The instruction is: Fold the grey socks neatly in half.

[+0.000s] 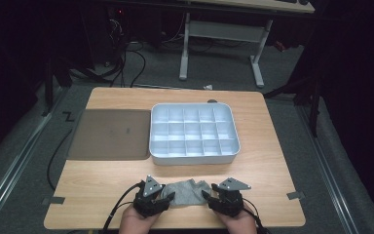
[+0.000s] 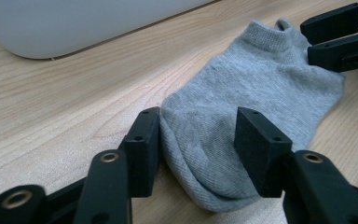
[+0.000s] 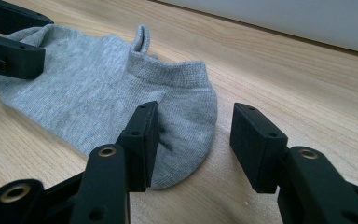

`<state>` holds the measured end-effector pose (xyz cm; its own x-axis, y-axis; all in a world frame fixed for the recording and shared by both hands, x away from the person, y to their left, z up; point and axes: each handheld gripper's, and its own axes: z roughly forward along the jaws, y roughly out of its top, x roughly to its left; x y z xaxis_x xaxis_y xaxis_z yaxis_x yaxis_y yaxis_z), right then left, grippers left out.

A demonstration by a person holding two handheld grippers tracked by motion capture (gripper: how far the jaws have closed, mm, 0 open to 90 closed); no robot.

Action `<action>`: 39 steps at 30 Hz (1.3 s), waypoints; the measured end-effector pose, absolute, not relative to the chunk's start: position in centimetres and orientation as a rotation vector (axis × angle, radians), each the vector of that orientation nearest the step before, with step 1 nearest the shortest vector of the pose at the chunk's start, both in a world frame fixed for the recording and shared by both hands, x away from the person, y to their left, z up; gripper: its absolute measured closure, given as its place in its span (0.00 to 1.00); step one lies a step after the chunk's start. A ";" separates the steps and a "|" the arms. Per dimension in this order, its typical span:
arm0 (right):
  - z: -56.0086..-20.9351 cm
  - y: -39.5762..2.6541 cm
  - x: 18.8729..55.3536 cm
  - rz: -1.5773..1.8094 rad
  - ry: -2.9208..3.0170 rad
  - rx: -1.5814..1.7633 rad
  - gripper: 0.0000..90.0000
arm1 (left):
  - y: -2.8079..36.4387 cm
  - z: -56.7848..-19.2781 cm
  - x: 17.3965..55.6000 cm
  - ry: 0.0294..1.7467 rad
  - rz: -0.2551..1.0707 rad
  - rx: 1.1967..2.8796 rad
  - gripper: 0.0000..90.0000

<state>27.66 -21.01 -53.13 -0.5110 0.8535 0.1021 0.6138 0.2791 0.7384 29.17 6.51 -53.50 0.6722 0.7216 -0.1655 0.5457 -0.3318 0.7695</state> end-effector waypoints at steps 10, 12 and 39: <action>-53.2 -20.8 27.4 1.068 2.250 1.300 0.64 | 6.5 -53.5 29.0 0.992 0.278 2.026 0.84; -53.2 -20.8 27.3 1.073 2.255 1.293 0.68 | 6.7 -53.5 28.9 0.984 0.290 2.032 0.88; -52.8 -20.0 26.4 1.112 2.273 1.254 0.92 | 2.2 -52.0 27.0 0.809 0.321 2.053 0.83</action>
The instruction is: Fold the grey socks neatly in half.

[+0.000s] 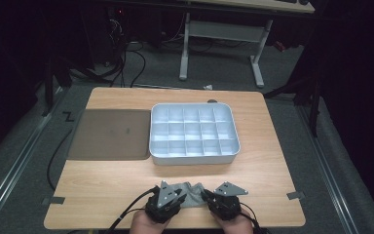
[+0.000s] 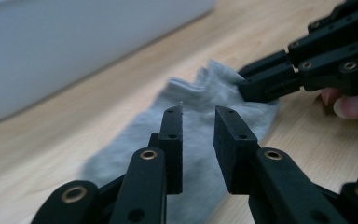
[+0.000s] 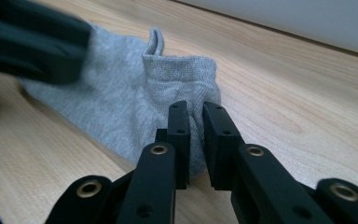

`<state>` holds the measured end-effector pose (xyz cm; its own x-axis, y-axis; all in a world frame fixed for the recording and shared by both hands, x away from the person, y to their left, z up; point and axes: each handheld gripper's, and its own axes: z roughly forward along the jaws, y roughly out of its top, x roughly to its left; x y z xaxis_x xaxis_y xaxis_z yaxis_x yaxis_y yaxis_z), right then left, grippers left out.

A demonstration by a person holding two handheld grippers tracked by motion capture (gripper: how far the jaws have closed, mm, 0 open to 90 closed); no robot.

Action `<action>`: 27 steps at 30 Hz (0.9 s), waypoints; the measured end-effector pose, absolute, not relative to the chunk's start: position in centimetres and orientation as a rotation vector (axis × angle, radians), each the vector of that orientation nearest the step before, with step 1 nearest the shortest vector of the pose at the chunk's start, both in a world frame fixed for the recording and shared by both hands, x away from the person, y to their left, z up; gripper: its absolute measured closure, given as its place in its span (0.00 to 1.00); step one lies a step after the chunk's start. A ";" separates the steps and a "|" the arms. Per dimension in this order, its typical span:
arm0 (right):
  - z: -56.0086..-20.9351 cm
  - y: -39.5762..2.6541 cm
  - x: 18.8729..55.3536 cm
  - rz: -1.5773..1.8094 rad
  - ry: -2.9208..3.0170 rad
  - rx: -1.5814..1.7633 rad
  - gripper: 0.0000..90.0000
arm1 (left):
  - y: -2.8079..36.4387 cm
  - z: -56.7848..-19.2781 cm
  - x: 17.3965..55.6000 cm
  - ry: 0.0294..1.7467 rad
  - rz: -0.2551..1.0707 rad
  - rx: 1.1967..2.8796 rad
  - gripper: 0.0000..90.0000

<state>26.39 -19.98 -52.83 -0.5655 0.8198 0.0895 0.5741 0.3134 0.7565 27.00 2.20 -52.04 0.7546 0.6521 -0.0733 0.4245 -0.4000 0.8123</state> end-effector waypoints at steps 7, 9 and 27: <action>-52.0 -20.5 26.0 1.165 2.247 1.252 0.92 | 0.7 -53.2 27.6 0.821 0.345 2.127 0.89; -51.5 -20.5 25.7 1.192 2.235 1.250 0.92 | 0.6 -53.2 27.4 0.811 0.359 2.131 0.90; -49.9 -21.2 25.3 1.313 2.142 1.268 0.93 | 0.4 -51.2 27.9 0.792 0.312 2.042 0.79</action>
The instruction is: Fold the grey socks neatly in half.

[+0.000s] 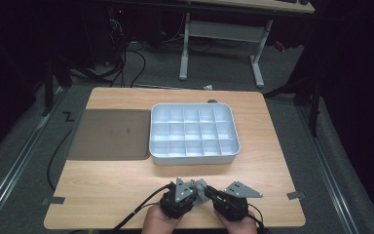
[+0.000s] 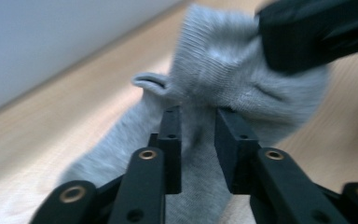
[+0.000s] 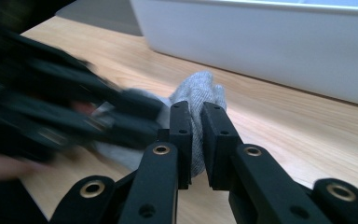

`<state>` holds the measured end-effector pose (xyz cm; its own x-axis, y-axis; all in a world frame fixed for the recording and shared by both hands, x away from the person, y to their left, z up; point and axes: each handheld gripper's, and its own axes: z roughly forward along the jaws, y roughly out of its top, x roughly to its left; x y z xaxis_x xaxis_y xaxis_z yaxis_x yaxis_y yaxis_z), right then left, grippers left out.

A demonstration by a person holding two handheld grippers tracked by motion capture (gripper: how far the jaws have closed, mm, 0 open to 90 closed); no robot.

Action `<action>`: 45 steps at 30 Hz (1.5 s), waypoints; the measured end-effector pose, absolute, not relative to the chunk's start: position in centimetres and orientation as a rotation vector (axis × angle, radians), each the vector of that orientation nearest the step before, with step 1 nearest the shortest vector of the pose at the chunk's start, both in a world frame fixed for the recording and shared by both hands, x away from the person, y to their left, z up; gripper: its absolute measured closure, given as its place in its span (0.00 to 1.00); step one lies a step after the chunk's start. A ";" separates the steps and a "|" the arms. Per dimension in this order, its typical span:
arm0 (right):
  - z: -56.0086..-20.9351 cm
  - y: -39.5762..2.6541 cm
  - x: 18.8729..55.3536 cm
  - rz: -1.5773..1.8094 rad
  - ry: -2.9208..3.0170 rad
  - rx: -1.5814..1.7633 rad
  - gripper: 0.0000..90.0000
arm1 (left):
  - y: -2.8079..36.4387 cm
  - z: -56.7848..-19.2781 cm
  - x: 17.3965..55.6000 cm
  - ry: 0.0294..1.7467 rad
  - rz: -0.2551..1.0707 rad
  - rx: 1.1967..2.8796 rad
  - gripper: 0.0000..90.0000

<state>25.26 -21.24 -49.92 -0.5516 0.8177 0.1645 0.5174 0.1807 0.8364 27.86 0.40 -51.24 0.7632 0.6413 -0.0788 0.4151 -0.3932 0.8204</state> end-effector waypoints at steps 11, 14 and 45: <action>-49.9 -22.3 25.4 1.287 2.113 1.279 0.93 | 7.0 -52.3 27.6 0.936 0.236 1.972 0.76; -49.8 -22.1 25.3 1.271 2.112 1.265 0.93 | 6.7 -52.5 28.0 0.924 0.125 1.942 0.74; -49.0 -17.3 25.8 1.122 2.157 1.102 0.92 | 5.7 -53.1 28.7 0.978 0.075 1.880 0.93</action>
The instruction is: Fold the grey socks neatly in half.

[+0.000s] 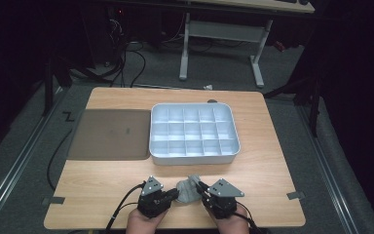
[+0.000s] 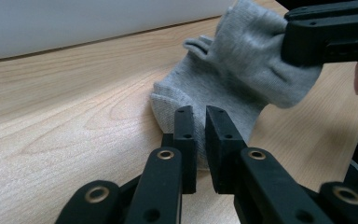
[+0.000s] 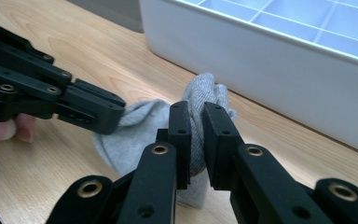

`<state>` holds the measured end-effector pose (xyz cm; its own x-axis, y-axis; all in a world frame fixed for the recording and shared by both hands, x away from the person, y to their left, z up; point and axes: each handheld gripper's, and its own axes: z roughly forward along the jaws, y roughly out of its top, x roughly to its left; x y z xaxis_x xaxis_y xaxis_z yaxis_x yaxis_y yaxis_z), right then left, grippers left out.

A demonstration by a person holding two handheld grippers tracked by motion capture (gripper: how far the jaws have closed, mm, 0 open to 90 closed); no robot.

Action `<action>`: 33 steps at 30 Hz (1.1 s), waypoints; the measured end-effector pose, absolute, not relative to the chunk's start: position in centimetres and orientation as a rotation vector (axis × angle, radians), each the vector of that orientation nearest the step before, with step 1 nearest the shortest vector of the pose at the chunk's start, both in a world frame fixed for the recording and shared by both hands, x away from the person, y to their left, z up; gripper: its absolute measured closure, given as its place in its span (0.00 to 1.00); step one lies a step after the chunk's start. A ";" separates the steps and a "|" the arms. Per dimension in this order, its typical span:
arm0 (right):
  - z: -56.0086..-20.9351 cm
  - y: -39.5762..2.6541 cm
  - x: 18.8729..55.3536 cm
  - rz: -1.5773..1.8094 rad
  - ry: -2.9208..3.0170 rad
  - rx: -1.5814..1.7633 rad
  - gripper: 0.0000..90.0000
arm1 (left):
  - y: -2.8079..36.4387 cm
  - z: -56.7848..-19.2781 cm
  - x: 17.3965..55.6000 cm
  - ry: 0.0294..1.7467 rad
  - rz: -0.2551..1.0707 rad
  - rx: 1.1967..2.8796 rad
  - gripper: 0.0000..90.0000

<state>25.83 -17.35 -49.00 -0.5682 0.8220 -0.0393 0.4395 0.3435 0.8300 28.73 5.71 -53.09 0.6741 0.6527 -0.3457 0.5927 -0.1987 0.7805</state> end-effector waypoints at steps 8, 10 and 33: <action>-49.9 -15.6 26.2 1.101 2.203 1.075 0.92 | 5.8 -53.2 28.9 0.978 0.065 1.876 0.92; -50.2 -15.3 26.4 1.097 2.219 1.077 0.91 | 5.8 -53.2 28.9 0.979 0.060 1.872 0.92; -48.6 -16.0 26.8 1.235 2.188 1.108 0.98 | 6.3 -53.3 28.9 0.981 0.056 1.867 0.85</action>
